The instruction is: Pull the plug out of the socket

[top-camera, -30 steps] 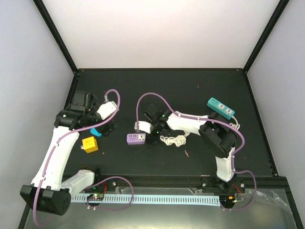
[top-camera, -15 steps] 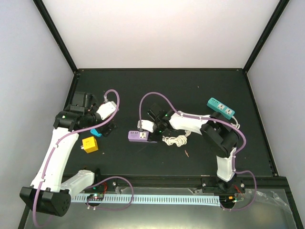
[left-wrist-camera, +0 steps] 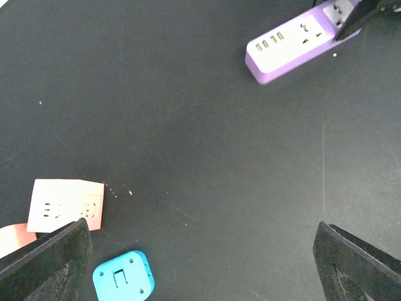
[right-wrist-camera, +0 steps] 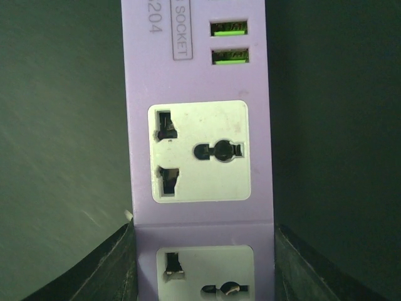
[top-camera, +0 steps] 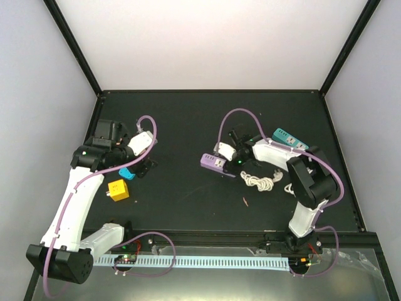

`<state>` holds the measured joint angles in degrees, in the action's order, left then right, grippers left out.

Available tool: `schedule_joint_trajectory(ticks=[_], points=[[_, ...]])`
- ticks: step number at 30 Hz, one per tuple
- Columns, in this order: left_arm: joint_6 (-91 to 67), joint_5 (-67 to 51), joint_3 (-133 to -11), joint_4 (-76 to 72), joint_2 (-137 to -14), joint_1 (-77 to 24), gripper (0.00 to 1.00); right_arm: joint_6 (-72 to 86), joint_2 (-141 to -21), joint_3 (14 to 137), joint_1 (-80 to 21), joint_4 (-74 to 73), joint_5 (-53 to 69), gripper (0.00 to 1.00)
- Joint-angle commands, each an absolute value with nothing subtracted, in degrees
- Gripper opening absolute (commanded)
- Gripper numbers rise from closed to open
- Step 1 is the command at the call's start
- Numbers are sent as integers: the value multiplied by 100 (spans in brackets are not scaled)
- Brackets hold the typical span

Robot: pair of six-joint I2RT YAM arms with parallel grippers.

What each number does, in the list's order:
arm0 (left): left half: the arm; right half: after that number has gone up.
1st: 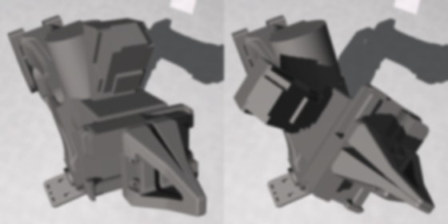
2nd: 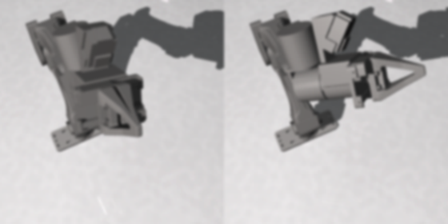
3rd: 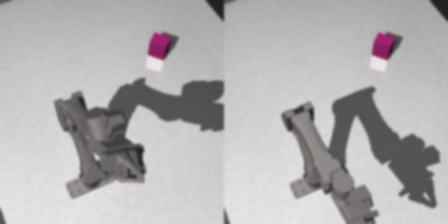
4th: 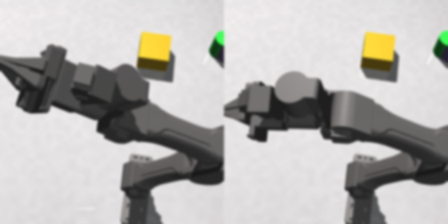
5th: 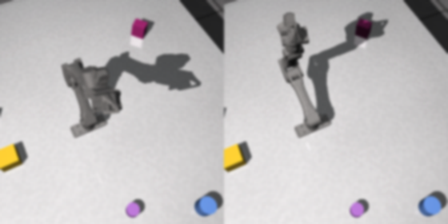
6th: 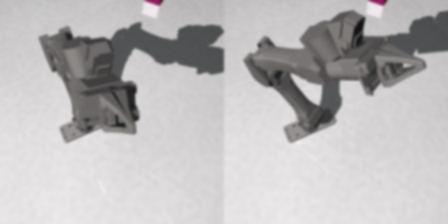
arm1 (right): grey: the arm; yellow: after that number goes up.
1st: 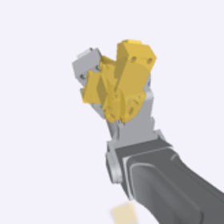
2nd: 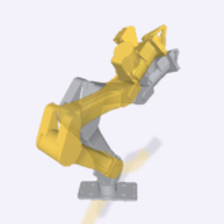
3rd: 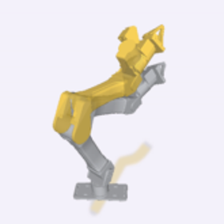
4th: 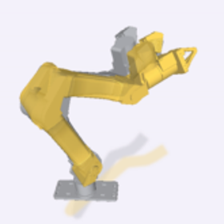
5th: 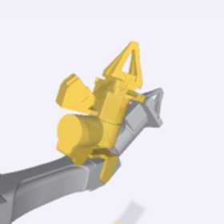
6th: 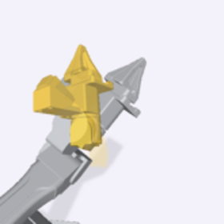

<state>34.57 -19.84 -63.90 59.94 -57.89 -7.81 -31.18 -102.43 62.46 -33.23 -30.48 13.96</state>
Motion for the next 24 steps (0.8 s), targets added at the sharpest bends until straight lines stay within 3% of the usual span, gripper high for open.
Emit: schedule_joint_trajectory(ticks=[1, 19, 22, 24], points=[[3334, -2290, -6382, 5833, -5860, -764, 99, -3172, -9995, 6049, -2762, -3333, 1155, 43], [2985, -2575, -6579, 5427, -6223, -813, 99, -3114, -9806, 5819, -680, -3396, 1225, 43], [2811, -2664, -6545, 5254, -6290, -817, 99, -3160, -9776, 5812, -558, -3418, 1209, 47], [2630, -2661, -6543, 5170, -6345, -828, 99, -3164, -9716, 5823, -545, -3437, 1223, 56]])
